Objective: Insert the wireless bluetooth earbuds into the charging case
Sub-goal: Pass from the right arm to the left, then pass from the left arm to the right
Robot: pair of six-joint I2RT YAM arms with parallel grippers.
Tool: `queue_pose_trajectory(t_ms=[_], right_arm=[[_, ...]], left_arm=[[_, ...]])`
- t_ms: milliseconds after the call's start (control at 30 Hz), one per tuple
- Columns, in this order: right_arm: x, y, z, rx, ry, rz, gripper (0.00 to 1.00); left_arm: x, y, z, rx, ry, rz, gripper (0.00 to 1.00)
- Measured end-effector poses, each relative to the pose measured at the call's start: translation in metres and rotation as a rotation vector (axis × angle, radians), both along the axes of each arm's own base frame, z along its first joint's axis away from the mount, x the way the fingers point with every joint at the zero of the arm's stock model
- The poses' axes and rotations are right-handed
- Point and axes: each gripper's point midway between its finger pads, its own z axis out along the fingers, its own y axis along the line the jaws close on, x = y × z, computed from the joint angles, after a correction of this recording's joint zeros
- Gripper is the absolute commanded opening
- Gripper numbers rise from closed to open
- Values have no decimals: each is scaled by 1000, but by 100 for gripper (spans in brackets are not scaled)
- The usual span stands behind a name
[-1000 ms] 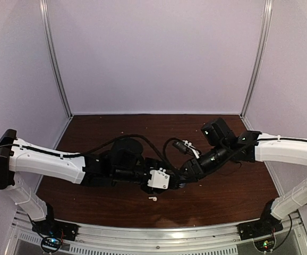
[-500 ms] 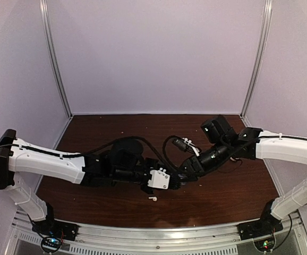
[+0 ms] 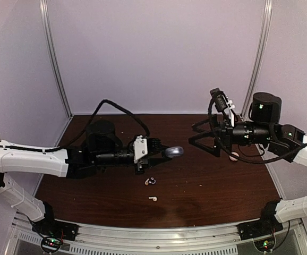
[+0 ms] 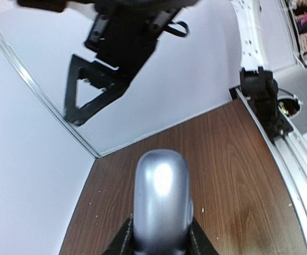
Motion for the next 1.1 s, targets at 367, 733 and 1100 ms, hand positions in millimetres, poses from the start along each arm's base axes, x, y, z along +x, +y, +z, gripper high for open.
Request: queue_pose_trajectory(t_ms=[367, 733, 1100], right_arm=[[1, 3, 49, 218, -228, 0, 69], [-27, 23, 76, 337, -329, 110, 57], [-36, 46, 77, 326, -385, 152, 45]], left_arm=[[-16, 20, 98, -387, 163, -160, 18], [-29, 32, 132, -557, 261, -263, 20], [-28, 28, 132, -601, 327, -298, 20]])
